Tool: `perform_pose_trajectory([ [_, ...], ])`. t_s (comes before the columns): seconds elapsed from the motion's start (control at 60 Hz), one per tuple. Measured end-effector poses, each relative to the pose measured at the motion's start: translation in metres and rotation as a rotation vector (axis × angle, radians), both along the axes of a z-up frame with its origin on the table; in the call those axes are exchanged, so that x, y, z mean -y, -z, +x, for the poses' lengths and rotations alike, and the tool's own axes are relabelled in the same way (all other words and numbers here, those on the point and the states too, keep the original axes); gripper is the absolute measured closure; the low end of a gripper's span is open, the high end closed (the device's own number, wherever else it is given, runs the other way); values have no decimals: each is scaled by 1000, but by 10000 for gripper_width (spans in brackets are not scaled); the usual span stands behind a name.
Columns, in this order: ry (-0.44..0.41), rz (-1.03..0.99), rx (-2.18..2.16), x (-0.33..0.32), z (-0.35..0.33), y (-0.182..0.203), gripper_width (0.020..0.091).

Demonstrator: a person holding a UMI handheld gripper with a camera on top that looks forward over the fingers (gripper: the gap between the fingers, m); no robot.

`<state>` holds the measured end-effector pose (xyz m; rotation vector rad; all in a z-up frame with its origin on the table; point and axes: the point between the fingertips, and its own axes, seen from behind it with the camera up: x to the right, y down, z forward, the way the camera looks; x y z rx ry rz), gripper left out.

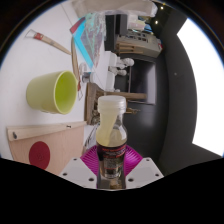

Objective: Pour water

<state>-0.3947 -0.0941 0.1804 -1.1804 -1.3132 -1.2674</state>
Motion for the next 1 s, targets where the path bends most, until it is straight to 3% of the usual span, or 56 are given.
perform_pose_trajectory([
  [0.167, 82, -156, -551, 14, 18, 4, 829],
  [0.317, 163, -306, -995, 30, 27, 37, 828],
  [0.483, 193, -405, -1360, 40, 27, 67, 829],
  [0.833, 243, -477, -1589, 34, 39, 123, 825],
  [0.9, 222, -466, -1602, 34, 41, 122, 819],
  [1.0, 206, -455, -1601, 37, 39, 123, 762],
])
